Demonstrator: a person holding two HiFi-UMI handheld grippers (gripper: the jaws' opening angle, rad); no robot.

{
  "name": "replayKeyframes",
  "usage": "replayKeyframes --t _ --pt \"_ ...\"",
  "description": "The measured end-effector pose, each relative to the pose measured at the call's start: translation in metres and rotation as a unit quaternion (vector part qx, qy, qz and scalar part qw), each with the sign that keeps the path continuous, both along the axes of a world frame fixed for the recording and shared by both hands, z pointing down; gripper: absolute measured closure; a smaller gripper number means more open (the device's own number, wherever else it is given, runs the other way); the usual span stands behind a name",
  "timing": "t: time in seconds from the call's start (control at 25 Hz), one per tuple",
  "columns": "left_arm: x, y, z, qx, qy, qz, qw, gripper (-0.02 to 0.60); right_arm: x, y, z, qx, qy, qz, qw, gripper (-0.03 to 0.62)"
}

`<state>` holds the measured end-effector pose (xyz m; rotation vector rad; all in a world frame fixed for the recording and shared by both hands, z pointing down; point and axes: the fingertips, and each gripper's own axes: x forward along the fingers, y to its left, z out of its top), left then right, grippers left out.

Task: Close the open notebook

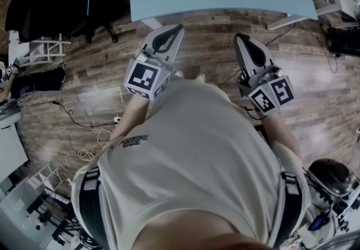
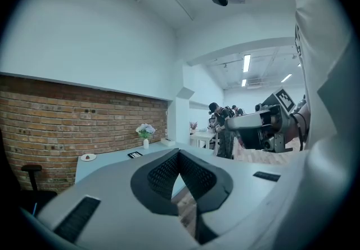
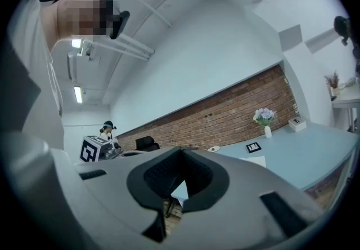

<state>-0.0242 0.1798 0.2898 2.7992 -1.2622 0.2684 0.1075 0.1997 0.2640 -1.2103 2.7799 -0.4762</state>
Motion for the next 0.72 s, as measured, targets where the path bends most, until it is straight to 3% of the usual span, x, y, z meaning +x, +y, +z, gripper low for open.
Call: replayKeyframes --t 0.72 --pt "0.041 -0.006 0.0 0.007 -0.017 0.004 0.9998 0.571 0.04 0.003 0.007 0.019 0.014 0.013 1.0 0.591"
